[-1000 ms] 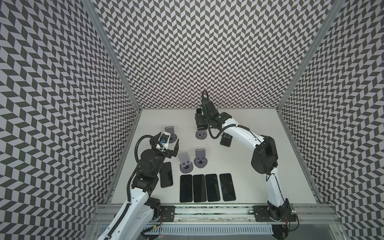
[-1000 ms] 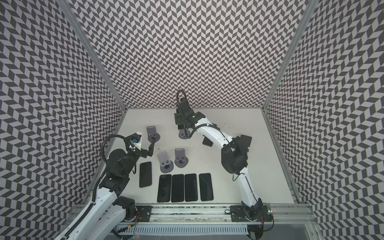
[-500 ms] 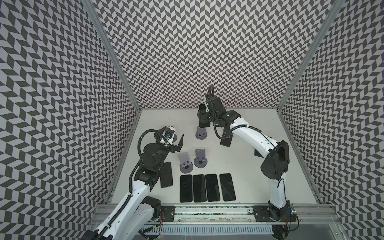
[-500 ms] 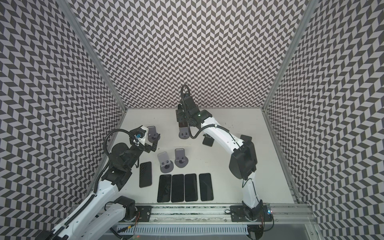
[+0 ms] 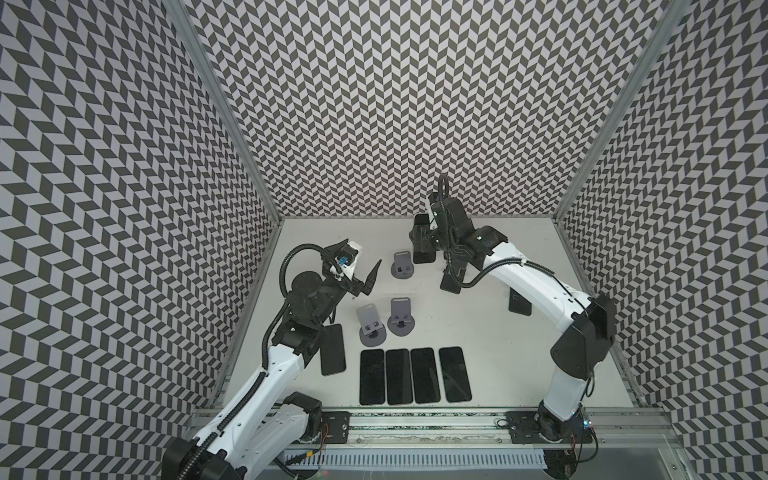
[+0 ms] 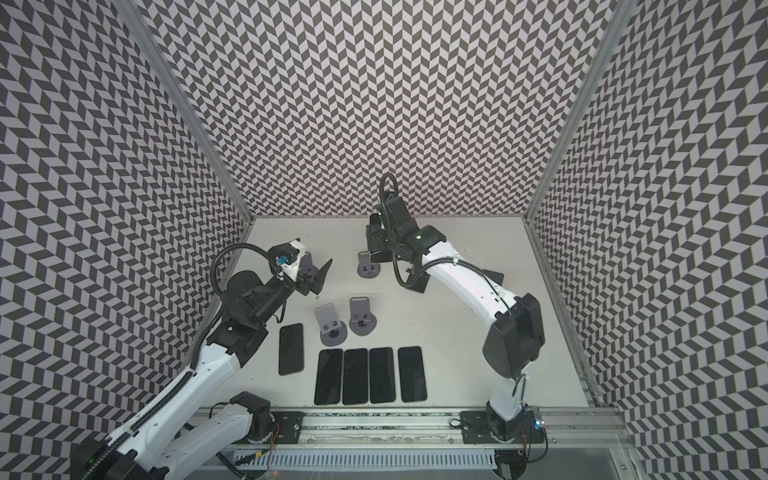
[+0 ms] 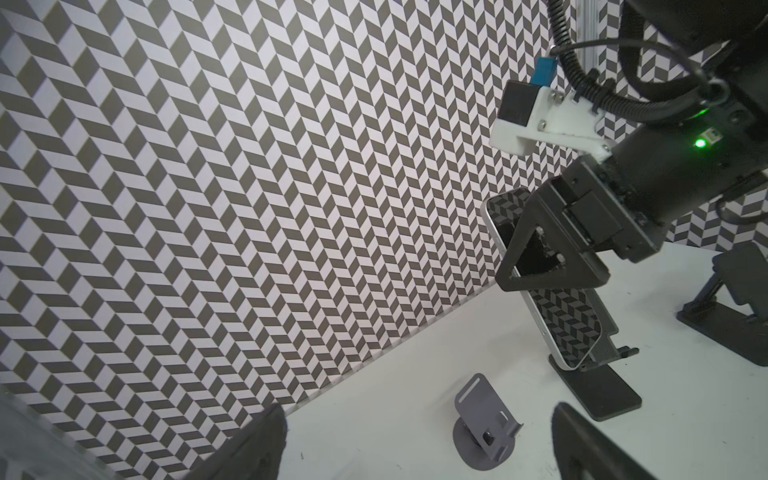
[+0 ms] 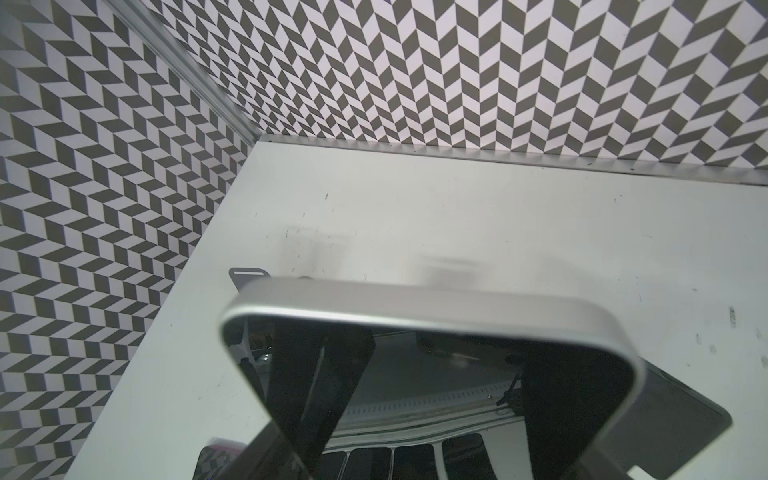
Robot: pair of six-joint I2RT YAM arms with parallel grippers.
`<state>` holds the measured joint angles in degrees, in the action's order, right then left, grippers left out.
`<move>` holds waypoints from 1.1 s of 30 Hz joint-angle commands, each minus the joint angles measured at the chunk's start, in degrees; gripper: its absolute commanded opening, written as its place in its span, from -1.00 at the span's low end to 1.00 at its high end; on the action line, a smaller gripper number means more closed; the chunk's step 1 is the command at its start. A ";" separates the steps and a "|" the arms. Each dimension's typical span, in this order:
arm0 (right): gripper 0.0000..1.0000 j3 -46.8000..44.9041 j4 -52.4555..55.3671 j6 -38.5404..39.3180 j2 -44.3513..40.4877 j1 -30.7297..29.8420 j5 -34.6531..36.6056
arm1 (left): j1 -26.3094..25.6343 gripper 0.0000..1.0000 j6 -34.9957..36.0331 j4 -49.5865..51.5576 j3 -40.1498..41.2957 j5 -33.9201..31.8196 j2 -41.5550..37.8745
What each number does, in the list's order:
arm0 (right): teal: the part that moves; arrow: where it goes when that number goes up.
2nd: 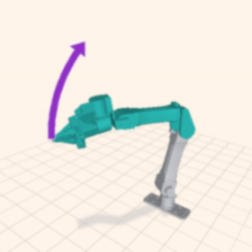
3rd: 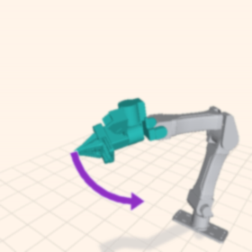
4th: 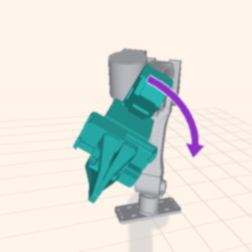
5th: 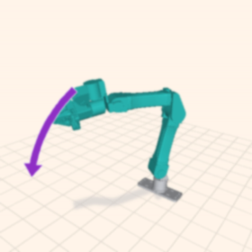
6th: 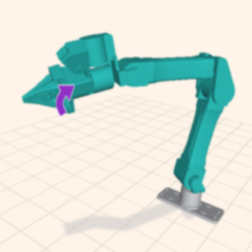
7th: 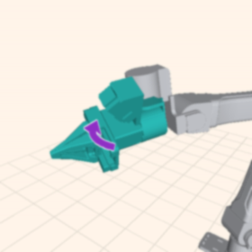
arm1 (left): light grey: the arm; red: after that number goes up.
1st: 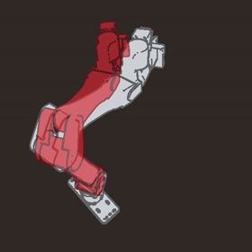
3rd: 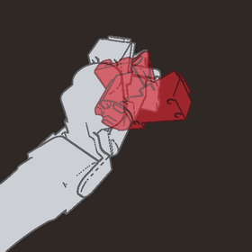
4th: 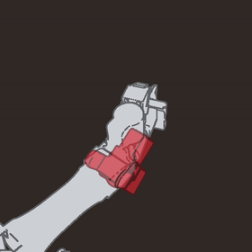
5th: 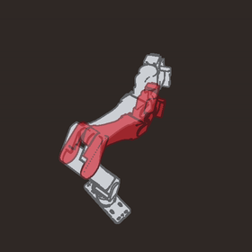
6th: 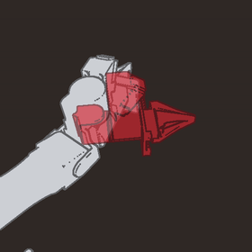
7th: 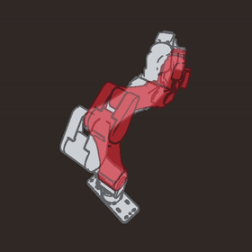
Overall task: Remove the phone from the phone stand
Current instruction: Remove the phone from the phone stand, then place the phone at the center of the table.
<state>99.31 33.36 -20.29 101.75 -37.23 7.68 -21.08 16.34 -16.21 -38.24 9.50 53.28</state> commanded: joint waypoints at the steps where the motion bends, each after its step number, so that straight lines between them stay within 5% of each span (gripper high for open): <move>1: 0.13 -3.35 -6.85 -2.25 -6.87 0.62 0.97 | -2.13 0.99 -0.54 -2.48 -2.92 2.13 2.24; 15: 0.06 -15.46 -4.33 -4.11 -21.83 4.32 1.08 | -14.77 0.99 1.05 -5.69 -10.90 1.69 14.11; 33: -0.07 -29.23 -0.55 -9.19 -32.59 5.77 -4.40 | -20.12 0.99 -1.43 -6.91 -14.96 4.50 19.94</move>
<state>70.24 35.88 -27.86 70.91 -31.77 4.62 -40.18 15.51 -22.28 -52.51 13.21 73.08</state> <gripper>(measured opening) 0.721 0.993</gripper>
